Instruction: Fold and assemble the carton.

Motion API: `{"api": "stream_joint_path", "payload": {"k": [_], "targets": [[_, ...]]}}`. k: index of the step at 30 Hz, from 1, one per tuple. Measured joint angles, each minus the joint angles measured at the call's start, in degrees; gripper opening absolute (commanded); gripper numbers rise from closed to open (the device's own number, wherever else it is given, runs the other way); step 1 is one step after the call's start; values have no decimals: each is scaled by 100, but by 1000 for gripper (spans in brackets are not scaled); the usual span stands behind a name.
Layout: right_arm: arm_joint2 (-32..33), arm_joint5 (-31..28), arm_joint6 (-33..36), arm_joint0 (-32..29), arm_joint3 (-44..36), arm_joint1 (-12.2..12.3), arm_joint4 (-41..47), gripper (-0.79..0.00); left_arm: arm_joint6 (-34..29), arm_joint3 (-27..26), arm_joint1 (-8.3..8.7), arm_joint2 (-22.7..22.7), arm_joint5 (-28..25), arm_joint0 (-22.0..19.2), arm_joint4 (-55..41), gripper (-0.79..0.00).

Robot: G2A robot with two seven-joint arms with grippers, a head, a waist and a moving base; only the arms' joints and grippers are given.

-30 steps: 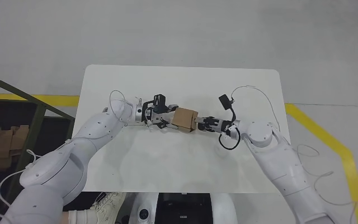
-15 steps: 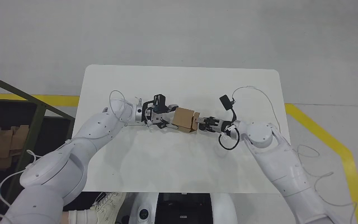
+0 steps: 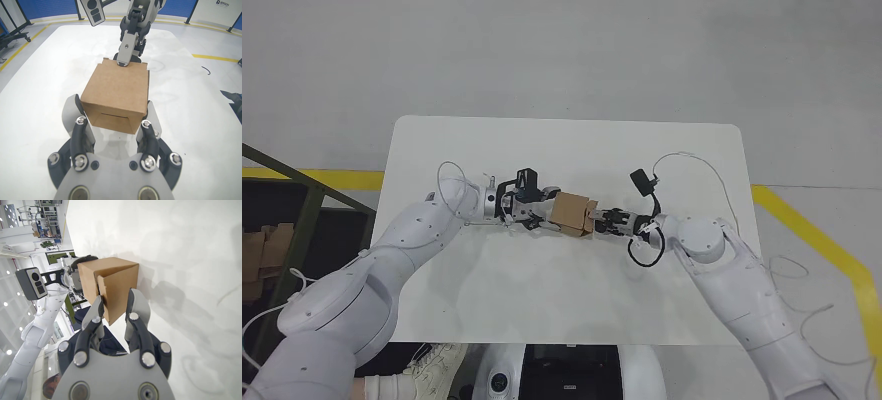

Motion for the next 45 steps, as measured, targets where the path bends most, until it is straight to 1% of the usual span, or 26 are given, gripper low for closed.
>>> {"api": "stream_joint_path", "payload": {"k": [9,12,14,20,22,27,31,33,39,45], "targets": [[-56,16,-63,29,-56,-20,-56,-597,1,-14,7,-4,1,4,2,-234],[-83,60,-83,49,-77,-28,-88,-588,8,-22,10,-5,8,7,3,-240],[-85,58,-87,56,-91,-32,-83,-576,10,-25,12,-6,10,9,5,-240],[17,-106,-37,-38,-123,-15,62,-471,16,-11,17,-16,16,14,12,-249],[50,-210,26,-64,-110,-13,164,-468,17,-9,17,-17,16,18,16,-249],[147,-553,200,-114,-41,-4,452,-483,11,-8,17,-24,10,21,19,-259],[290,-882,428,-190,115,19,793,-533,8,6,16,-32,8,19,34,-256],[315,-901,477,-204,171,26,837,-563,3,10,13,-35,2,20,35,-259],[330,-896,484,-192,272,30,874,-613,-9,22,6,-48,-10,22,44,-259],[299,-949,530,-133,377,16,967,-600,-2,32,-3,-63,-2,24,67,-265]]}}
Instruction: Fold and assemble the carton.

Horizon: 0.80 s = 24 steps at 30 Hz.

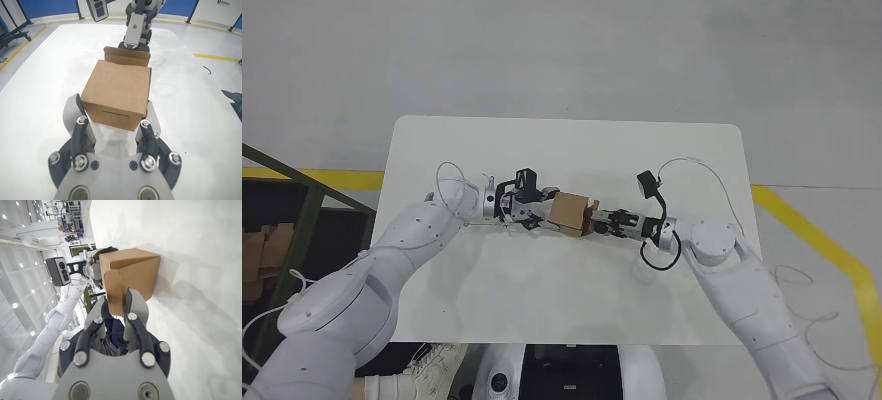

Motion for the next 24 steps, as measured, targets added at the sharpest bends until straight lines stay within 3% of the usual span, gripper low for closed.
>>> {"api": "stream_joint_path", "payload": {"k": [2,4,7,17,24], "targets": [[-13,-43,23,24,64,-8,63,-616,0,3,-2,-5,-1,1,4,-262],[-24,-71,26,49,128,-15,92,-705,-5,7,-5,-10,-5,1,8,-265],[-44,-77,29,80,186,-22,106,-751,-13,8,-7,-15,-13,-5,24,-265],[-111,84,-40,141,212,-28,-48,-686,-22,8,-14,-33,-22,-12,53,-271],[-151,306,-159,143,102,-24,-248,-696,-15,5,-16,-48,-15,-11,69,-271]]}}
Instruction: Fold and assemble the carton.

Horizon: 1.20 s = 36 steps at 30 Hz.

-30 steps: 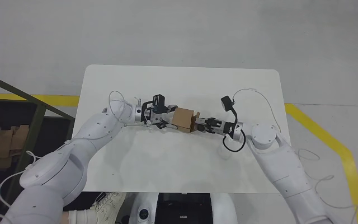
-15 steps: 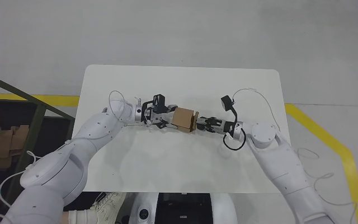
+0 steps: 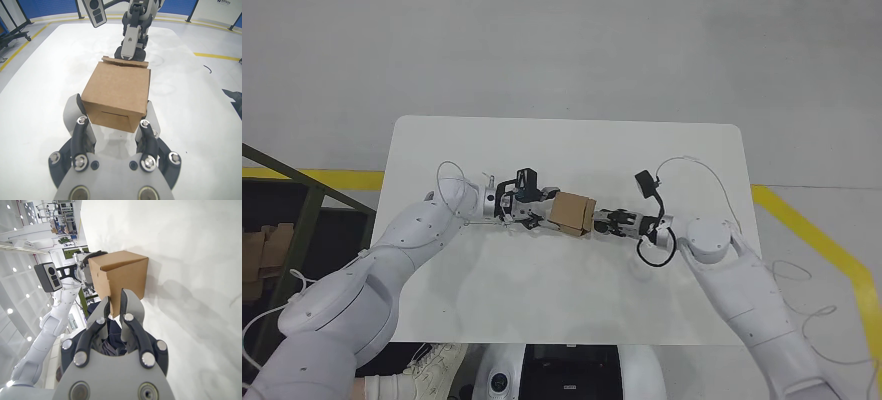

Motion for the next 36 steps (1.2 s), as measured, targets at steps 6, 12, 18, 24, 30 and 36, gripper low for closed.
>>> {"api": "stream_joint_path", "payload": {"k": [6,12,18,24,30,36], "targets": [[29,50,-91,-70,-200,21,-143,-702,-9,-4,3,-13,-9,0,2,-271],[46,151,-132,-125,-371,39,-264,-705,-14,-7,4,-25,-13,10,-12,-274],[40,211,-138,-141,-450,47,-336,-680,-12,-5,4,-29,-12,16,-4,-274],[-4,268,-136,-113,-454,41,-390,-653,-7,-1,2,-32,-7,20,4,-274],[-56,388,-165,-71,-453,33,-477,-659,-6,2,-1,-34,-5,22,8,-271],[-62,434,-216,-71,-460,31,-516,-659,4,9,1,-41,4,29,8,-277]]}}
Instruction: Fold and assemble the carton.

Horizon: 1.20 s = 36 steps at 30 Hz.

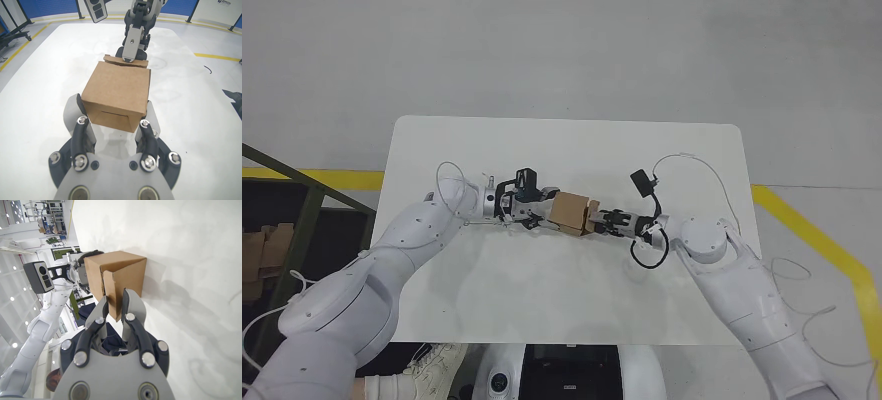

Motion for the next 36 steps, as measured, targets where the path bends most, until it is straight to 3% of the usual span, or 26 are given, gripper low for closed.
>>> {"api": "stream_joint_path", "payload": {"k": [9,26,36], "targets": [[-122,144,-79,90,-18,-34,-94,-650,9,-24,14,-8,8,9,4,-274],[-282,225,-206,219,-41,-93,-218,-705,7,-109,32,-23,7,17,34,-274],[-287,187,-226,235,-5,-109,-218,-625,-1,-99,39,-44,-1,25,42,-274]]}}
